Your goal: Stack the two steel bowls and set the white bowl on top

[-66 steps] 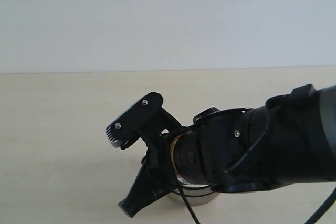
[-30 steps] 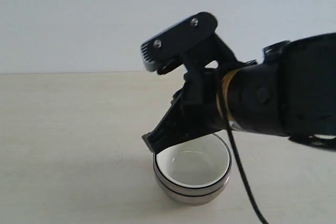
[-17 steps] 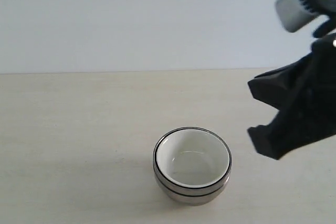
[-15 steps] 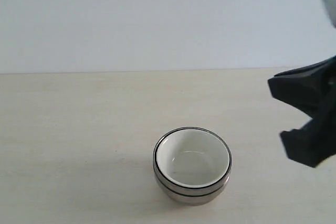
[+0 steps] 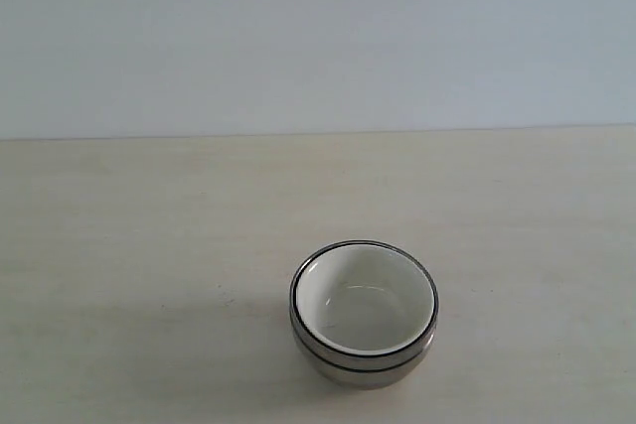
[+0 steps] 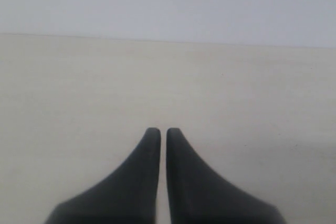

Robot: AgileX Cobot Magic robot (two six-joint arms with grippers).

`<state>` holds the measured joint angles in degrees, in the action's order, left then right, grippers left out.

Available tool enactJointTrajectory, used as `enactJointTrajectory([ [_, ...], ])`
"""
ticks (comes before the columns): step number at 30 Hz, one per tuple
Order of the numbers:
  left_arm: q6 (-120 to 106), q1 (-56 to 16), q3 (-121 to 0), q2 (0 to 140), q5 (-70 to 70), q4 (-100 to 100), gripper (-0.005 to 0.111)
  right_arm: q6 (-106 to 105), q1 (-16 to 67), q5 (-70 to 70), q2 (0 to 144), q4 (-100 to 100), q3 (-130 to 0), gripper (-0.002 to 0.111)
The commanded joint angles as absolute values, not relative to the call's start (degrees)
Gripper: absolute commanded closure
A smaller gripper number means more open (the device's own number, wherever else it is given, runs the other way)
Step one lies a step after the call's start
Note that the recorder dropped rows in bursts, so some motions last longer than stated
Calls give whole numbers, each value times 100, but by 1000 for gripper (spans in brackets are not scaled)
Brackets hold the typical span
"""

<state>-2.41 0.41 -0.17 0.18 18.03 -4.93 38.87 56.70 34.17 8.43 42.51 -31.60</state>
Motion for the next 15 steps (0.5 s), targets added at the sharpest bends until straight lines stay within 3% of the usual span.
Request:
enactJointTrajectory([
  [1,-214,12,0,0,1760,-493,103,3855,5656,3420,0,4316,-3132,108],
  [8,-214,12,0,0,1760,-493,103,4170,5279,2645,0,4417,-2975,108],
  [15,-214,12,0,0,1760,-493,103,4482,3419,2282,0,4526,-2851,108],
])
